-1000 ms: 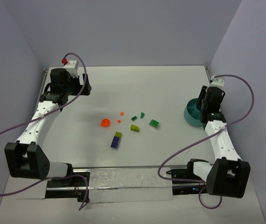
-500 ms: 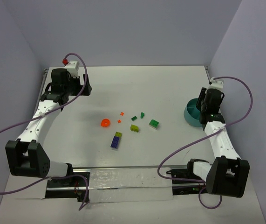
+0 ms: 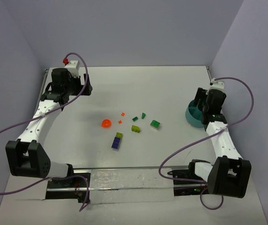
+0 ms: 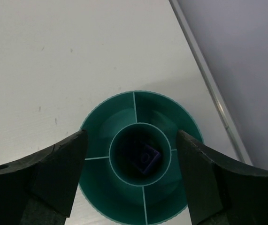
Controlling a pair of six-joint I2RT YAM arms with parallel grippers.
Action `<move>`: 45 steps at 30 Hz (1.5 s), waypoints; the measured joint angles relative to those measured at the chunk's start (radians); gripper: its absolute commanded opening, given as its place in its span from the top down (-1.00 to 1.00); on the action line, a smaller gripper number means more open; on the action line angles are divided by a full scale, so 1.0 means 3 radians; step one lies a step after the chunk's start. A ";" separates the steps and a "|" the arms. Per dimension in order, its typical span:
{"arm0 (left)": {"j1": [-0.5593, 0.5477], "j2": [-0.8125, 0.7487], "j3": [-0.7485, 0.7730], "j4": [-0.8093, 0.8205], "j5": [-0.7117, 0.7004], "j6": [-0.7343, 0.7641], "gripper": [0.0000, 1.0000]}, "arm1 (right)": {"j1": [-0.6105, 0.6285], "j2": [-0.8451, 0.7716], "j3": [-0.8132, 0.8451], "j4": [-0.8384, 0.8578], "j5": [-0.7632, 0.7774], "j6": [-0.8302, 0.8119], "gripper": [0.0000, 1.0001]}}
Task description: Sort the legos into containers by color
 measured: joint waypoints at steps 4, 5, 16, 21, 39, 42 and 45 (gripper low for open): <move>0.0000 0.0000 0.0000 -0.0002 0.0001 0.0007 -0.98 | -0.0002 -0.0019 0.0085 -0.0215 -0.0242 -0.0027 -0.95; 0.0000 0.0000 0.0000 -0.0004 0.0003 0.0013 -0.98 | -0.0001 -0.0021 0.0149 -0.0318 -0.0346 -0.0061 -0.95; -0.0001 0.0000 0.0000 -0.0069 0.0064 0.0017 -0.99 | 0.1360 0.0025 0.1317 -0.1206 -0.0850 -0.0297 -0.99; 0.0023 0.0000 0.0000 -0.0115 0.0141 0.0017 -0.98 | 0.2361 0.0247 0.1366 -0.1527 -0.1074 -0.0694 -1.00; 0.0394 0.0093 0.0218 -0.0363 0.1133 -0.0009 -0.98 | 0.4229 0.0711 0.0815 -0.1587 -0.0541 -0.3031 -1.00; 0.0393 0.0093 0.0255 -0.0361 0.1173 -0.0032 -0.98 | 0.4310 0.0710 0.0792 -0.1443 -0.0513 -0.3381 -0.98; 0.0398 0.0093 0.0257 -0.0364 0.1120 -0.0055 -0.98 | 0.4511 0.0698 0.0573 -0.0891 -0.0365 -0.3448 -0.84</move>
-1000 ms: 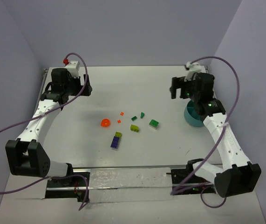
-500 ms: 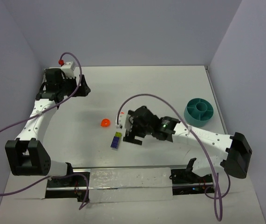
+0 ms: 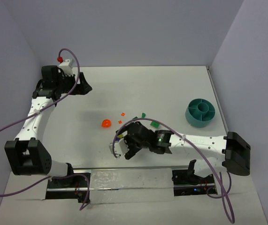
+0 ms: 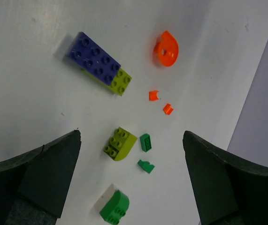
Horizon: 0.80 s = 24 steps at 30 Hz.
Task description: Sort the legos into containers by color
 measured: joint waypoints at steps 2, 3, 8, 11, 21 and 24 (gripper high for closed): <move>0.0005 0.0000 0.0000 0.0000 -0.0049 -0.0010 -0.98 | 0.0168 -0.0010 -0.0259 0.0397 0.0157 0.0016 -0.78; 0.0006 0.0000 0.0000 0.0000 -0.0080 -0.0013 -0.99 | 0.0262 -0.0017 -0.0429 0.0643 0.0248 0.0033 -0.76; 0.0014 0.0000 0.0002 0.0001 -0.0177 -0.0035 -0.98 | 0.0622 -0.0017 -0.1048 0.1408 0.0588 0.0147 -0.68; 0.0069 0.0000 0.0004 0.0004 -0.0210 -0.0036 -0.99 | 0.0755 0.0002 -0.1124 0.1703 0.0724 0.0239 -0.50; 0.0177 0.0000 0.0005 0.0022 -0.0247 -0.0038 -0.99 | 0.1002 0.0570 -0.1072 0.2411 0.1000 0.0410 -0.49; 0.0221 0.0000 0.0007 0.0022 -0.0246 -0.0037 -0.99 | 0.1009 0.0727 -0.1072 0.2491 0.1027 0.0422 -0.46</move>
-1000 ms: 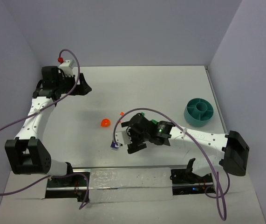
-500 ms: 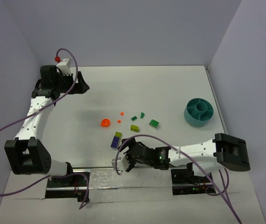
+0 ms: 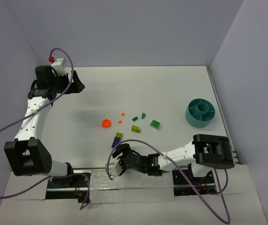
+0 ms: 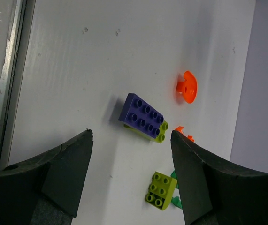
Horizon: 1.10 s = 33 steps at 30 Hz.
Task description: Sort the legos into containers by color
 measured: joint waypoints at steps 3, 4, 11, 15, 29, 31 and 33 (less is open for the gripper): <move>0.0067 0.0000 0.0000 0.0012 0.0002 0.0000 -0.98 | 0.0003 0.0143 0.0013 0.0096 0.0054 -0.0001 -0.44; 0.0088 0.0000 0.0000 0.0018 0.0003 0.0000 -0.98 | 0.0003 0.0202 0.0036 0.0130 0.0077 -0.0002 -0.44; 0.0209 0.0000 0.0015 0.0049 0.0027 -0.0001 -0.99 | 0.0003 0.0566 0.0170 0.0349 0.0182 -0.0026 -0.32; 0.0262 0.0000 0.0034 0.0070 0.0043 -0.0001 -0.98 | 0.0003 0.0717 0.0209 0.0454 0.0265 -0.0050 -0.26; 0.0372 0.0001 0.0034 0.0075 0.0100 -0.0011 -0.99 | -0.0040 0.1285 0.0338 0.1060 0.0693 -0.0278 0.76; 0.0373 0.0002 0.0034 0.0075 0.0116 -0.0014 -0.98 | -0.0044 0.1299 0.0338 0.1079 0.0734 -0.0287 1.00; 0.0373 0.0006 0.0034 0.0075 0.0127 -0.0014 -0.98 | -0.0045 0.1301 0.0337 0.1102 0.0778 -0.0303 1.00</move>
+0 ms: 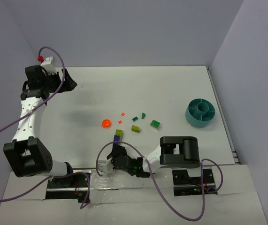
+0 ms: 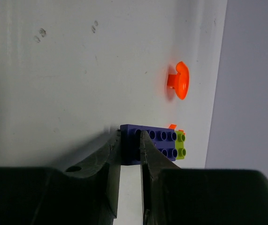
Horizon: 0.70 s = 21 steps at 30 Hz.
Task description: Sort the legos into containers by color
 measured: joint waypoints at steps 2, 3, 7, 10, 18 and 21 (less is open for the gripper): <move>0.0000 0.0002 0.0000 0.0000 0.0004 0.0000 -0.98 | 0.0000 -0.0004 -0.0001 0.0033 0.0038 -0.0018 1.00; 0.0000 0.0003 0.0000 0.0000 0.0005 0.0001 -0.99 | 0.0000 -0.0010 -0.0001 0.0047 0.0060 -0.0025 1.00; 0.0000 0.0003 0.0000 0.0009 0.0015 0.0003 -0.99 | 0.0000 -0.0249 -0.0004 -0.0047 0.0129 -0.0023 1.00; 0.0000 0.0003 0.0000 0.0015 0.0056 0.0011 -0.98 | -0.0007 -0.0671 0.0028 -0.0260 0.0172 0.0066 1.00; -0.0001 -0.0055 -0.0109 0.0117 0.0316 0.0018 -0.99 | -0.0580 -0.1305 0.1448 -0.1962 -0.0228 0.1344 1.00; 0.0000 -0.0124 -0.0240 0.0216 0.0451 0.0004 -0.99 | -0.1300 -0.1177 0.2329 -0.2832 -0.0721 0.2098 1.00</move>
